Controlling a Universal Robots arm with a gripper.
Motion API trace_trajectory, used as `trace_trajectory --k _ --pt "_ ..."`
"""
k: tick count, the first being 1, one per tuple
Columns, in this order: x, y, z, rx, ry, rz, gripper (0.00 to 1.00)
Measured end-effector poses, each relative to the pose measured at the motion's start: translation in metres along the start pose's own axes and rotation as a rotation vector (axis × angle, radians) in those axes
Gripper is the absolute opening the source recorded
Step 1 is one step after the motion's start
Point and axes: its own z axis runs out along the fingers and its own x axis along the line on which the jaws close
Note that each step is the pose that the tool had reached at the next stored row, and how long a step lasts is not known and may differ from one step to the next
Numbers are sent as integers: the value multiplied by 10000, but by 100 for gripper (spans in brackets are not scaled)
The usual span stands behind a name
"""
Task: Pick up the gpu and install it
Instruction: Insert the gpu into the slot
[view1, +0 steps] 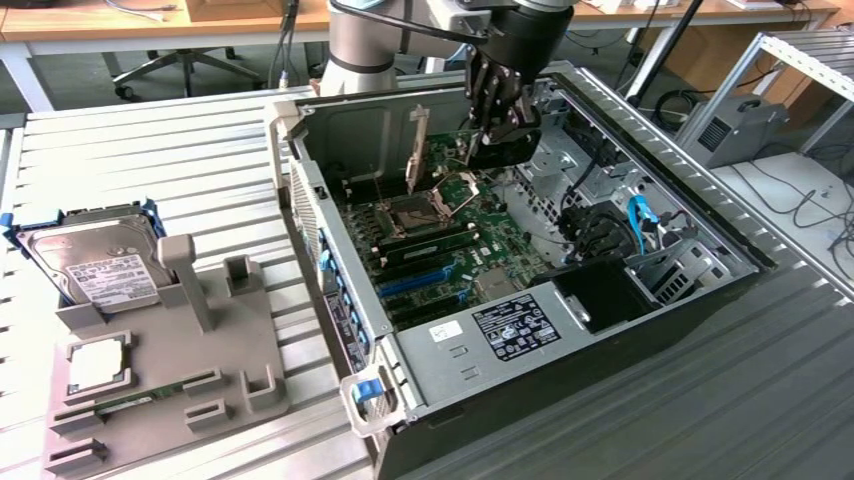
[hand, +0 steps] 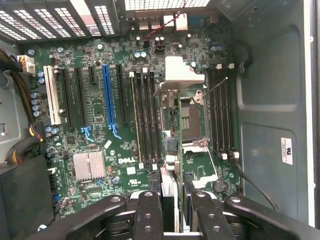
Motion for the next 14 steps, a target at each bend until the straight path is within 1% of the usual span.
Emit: trace_trajectory --k 14 --pt "40 6 42 0 0 0 28"
